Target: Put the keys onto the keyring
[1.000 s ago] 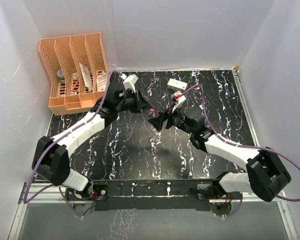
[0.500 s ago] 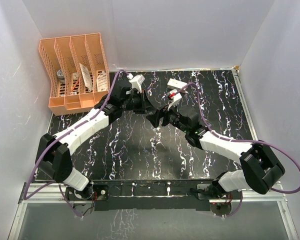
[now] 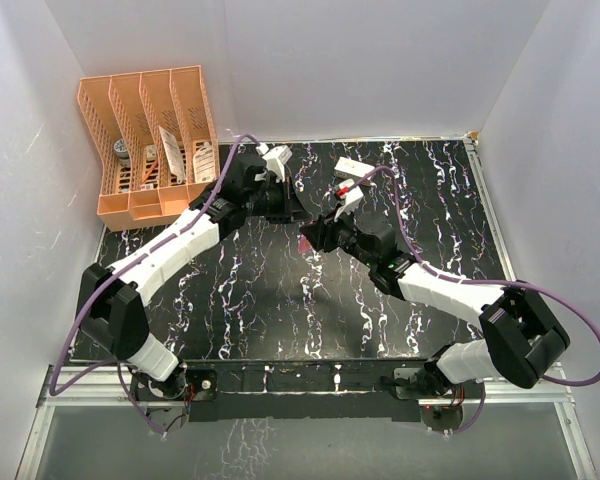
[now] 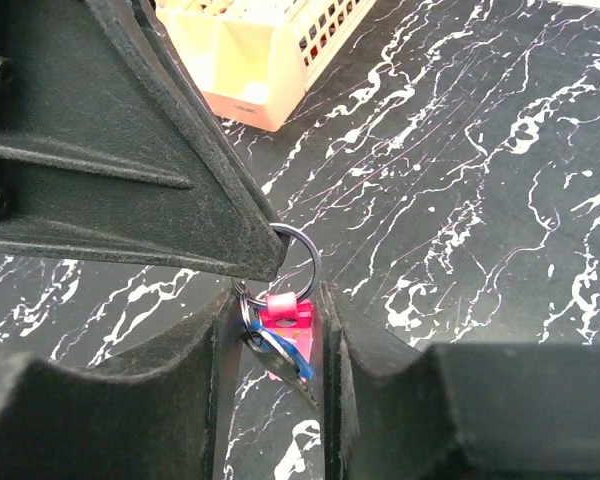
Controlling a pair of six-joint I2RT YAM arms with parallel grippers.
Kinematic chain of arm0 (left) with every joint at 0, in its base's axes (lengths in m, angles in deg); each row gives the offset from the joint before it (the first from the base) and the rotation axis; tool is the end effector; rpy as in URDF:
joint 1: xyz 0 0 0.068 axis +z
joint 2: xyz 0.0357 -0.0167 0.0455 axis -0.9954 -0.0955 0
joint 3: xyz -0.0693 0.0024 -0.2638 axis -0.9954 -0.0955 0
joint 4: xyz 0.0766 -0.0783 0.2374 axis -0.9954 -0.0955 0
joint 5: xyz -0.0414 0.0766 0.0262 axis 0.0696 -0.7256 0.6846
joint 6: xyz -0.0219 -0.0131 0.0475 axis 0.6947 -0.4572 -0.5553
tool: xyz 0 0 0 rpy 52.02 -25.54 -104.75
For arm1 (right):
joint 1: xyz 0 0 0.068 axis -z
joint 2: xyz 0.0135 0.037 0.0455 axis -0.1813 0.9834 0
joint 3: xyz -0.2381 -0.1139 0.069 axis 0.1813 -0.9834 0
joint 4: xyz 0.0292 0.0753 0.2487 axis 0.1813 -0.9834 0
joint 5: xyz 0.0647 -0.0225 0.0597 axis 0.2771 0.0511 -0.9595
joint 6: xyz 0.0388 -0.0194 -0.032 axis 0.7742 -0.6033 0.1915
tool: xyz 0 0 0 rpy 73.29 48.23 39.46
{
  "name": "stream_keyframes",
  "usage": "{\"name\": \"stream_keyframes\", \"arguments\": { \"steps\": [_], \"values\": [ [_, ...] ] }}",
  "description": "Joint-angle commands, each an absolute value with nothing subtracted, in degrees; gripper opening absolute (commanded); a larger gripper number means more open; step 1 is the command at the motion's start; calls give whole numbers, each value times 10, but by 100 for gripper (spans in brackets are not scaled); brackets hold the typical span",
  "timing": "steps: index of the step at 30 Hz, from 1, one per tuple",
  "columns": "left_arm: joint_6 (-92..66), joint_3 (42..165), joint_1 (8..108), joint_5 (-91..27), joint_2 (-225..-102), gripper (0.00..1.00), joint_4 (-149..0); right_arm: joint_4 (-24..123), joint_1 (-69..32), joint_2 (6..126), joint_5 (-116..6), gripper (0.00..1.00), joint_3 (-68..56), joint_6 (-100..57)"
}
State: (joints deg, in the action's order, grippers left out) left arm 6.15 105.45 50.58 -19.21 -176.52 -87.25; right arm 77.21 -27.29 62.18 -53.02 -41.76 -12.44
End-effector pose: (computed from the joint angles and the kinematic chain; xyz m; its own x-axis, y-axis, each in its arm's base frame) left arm 0.2934 -0.2129 0.3282 -0.7038 -0.0939 -0.7041 0.5057 0.6298 -0.5895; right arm 0.2357 0.1870 0.2504 -0.3258 0.0935 -0.9408 -0.6224 0.7279 0.2879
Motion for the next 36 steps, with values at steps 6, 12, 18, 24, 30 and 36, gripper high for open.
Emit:
{"name": "stream_keyframes", "arguments": {
  "steps": [6,12,18,24,30,36],
  "values": [
    [22,1115,505,-164,-1786,0,-1005,764,-269,612,-470,28,-401,-190],
    [6,1134,504,-149,-1800,0,-1052,751,-269,610,-454,29,-402,-225],
    [-3,1139,504,-125,-1809,0,-1070,743,-269,603,-453,32,-402,-251],
    [-5,1131,504,-102,-1810,0,-1073,750,-269,598,-453,33,-405,-264],
    [-4,1123,504,-82,-1808,0,-1068,754,-268,596,-455,33,-405,-272],
    [-2,1116,504,-66,-1807,0,-1061,756,-269,600,-446,35,-399,-279]
  ]
}}
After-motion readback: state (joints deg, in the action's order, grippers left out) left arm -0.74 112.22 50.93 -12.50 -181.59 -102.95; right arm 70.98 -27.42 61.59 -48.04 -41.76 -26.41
